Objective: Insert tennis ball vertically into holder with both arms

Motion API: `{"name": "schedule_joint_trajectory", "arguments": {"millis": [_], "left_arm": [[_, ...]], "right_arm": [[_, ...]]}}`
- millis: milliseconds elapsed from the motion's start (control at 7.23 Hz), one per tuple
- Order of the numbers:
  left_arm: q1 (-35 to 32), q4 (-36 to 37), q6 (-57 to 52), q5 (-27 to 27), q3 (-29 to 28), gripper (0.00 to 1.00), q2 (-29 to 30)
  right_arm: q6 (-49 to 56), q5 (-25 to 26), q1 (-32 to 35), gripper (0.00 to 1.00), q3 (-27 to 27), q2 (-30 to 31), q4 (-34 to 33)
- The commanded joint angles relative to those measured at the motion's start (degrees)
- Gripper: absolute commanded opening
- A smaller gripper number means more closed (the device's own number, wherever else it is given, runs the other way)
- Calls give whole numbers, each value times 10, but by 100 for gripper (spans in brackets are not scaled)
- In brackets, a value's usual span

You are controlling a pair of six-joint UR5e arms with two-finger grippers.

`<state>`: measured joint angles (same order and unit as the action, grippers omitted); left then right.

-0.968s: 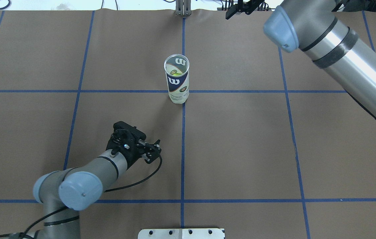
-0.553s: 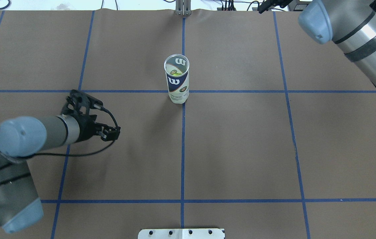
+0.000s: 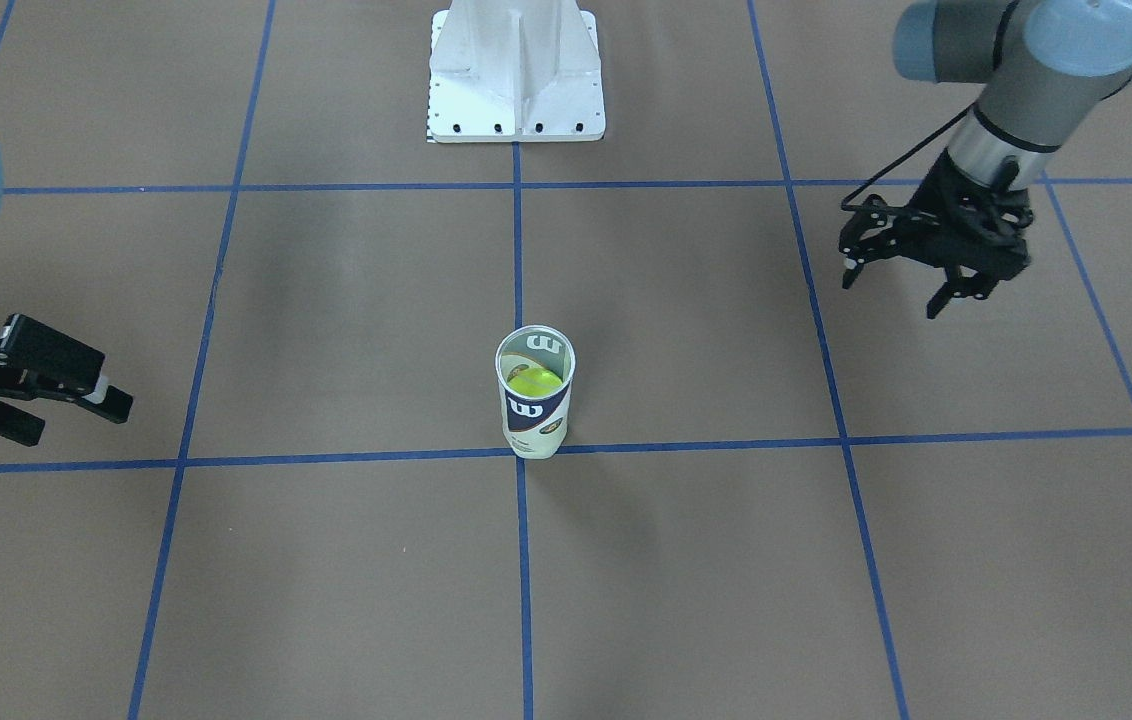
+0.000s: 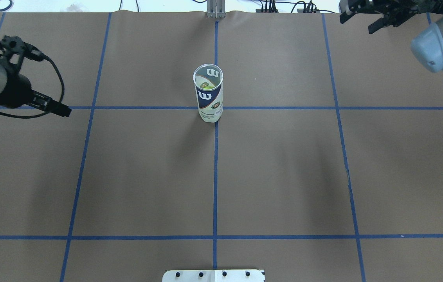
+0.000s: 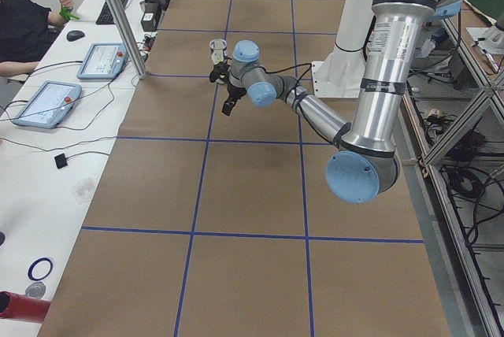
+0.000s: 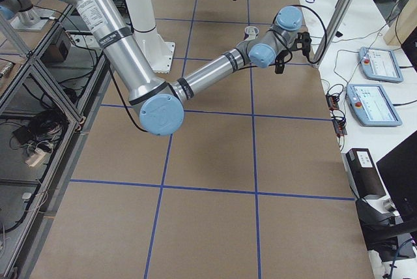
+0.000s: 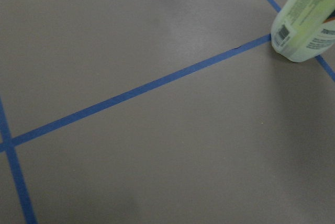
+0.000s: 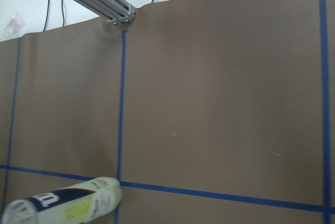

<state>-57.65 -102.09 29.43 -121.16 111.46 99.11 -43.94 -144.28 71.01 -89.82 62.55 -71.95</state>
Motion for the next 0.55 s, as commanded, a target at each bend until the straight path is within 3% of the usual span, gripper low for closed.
{"name": "schedule_joint_trajectory", "arguments": {"millis": [0,138,277,415], "left_arm": [[-130,106,-38,-76,-23,100,-3],[-174,114,-60,-116,-53,100,-3],[-221,116,-155,-160,-105,100,-3],[-245,116,-198,-197,-160,100,-2]], "right_arm": [[189,17,31,100,13,74,-52],[285,47,45,100,15,80,-131],[398,81,67,100,17,104,-197],[481,81,111,100,24,135,-220]]}}
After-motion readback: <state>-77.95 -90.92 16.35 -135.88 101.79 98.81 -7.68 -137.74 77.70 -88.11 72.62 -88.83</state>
